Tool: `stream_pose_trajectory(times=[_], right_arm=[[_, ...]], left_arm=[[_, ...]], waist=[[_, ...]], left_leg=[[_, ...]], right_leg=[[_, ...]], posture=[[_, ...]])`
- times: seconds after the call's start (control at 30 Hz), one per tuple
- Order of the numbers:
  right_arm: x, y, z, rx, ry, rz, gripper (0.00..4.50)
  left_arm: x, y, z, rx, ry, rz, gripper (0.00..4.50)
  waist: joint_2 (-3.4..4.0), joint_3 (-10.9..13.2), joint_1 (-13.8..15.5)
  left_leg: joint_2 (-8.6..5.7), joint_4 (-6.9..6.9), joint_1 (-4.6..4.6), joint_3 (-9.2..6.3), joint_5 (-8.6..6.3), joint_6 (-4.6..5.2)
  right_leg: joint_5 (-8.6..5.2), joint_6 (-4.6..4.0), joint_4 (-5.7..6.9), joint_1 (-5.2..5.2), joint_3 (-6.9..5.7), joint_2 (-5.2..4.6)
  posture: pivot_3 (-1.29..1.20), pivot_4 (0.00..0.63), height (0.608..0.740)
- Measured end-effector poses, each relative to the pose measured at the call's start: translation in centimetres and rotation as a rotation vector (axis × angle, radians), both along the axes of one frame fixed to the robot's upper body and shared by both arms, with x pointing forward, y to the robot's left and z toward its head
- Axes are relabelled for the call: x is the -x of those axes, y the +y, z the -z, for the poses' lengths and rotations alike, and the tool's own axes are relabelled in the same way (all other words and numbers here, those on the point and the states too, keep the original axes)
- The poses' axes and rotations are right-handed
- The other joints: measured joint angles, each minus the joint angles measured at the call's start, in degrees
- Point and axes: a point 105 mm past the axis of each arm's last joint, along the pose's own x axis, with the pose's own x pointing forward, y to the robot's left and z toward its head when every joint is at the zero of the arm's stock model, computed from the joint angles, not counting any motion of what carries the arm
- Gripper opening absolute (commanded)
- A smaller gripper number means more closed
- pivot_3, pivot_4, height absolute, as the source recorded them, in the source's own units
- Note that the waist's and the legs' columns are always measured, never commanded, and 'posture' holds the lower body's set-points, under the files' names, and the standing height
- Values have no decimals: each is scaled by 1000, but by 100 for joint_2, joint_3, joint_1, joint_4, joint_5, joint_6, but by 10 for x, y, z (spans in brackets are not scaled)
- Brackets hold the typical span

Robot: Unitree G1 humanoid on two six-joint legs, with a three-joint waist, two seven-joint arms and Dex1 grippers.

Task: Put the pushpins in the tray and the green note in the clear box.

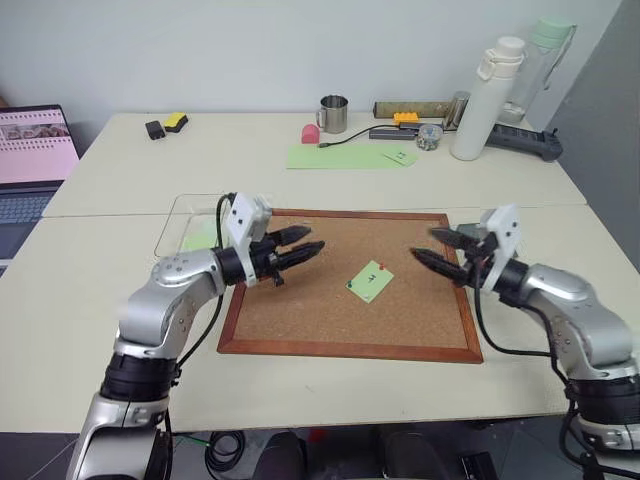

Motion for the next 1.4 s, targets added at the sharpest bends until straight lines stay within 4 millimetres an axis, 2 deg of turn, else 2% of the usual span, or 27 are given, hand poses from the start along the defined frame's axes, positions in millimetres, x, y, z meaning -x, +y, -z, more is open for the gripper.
stream_pose_trajectory(times=[0.1, 0.2, 0.43, 0.57, 0.67, 0.9, 1.0, 1.2, 1.4], right_arm=[[-1, 14, 12, -15, 23, -19, 2873], [-7, 21, 26, -18, 39, 7, 2873], [-19, 40, 51, -1, 66, 57, 2873], [-29, 50, 55, -12, 55, 86, 2873], [-35, 50, 61, -1, 56, 115, 2873], [-38, 47, 63, 0, 36, 136, 2873], [-37, 41, 63, 4, 34, 155, 2472], [-27, 27, 65, 43, 38, 168, 1183], [-22, 23, 67, 54, 62, 175, 59]], left_arm=[[7, -1, 15, 9, 31, -33, 612], [13, -3, 33, 7, 69, -55, 17], [20, -4, 70, -79, 127, -41, 17], [21, -1, 75, -123, 115, -23, 17], [23, -1, 76, -136, 118, -13, 17], [26, -6, 77, -133, 134, 3, 17], [27, -10, 78, -128, 132, 11, 0], [28, -13, 80, -114, 136, 13, 0], [28, -13, 80, -109, 137, 13, 0]], waist=[[0, 0, 18], [-1, 0, 58], [0, 0, 83], [1, -1, 82], [1, -1, 84], [2, -15, 95], [3, -19, 123], [6, -23, 130], [7, -25, 128]], left_leg=[[0, 1, -1, 0, 0, 0], [-2, 1, 0, 1, 0, 0], [-3, -1, 2, 3, 0, -1], [-2, -3, 4, 3, 0, -1], [-2, -3, 4, 4, 0, -1], [-3, -3, 7, 3, 0, 0], [-6, -2, 7, 1, 0, 0], [-7, -2, 6, -2, -1, 0], [-7, -3, 6, -2, 0, 0]], right_leg=[[0, 0, 2, -1, -1, -2], [0, 0, 2, -1, -2, -4], [0, -1, 2, -2, -1, -4], [0, -1, 1, -2, -2, -3], [0, -1, 1, -2, 0, -4], [0, -1, 2, 4, -2, -5], [0, 0, 0, 7, -5, -10], [0, 0, -1, 8, -7, -11], [0, 0, -1, 9, -7, -10]], posture=[[0, 150, 740], [0, 150, 740], [0, 150, 740], [0, 150, 740], [0, 150, 740], [0, 150, 740], [0, 150, 740], [0, 150, 740], [0, 150, 740]])
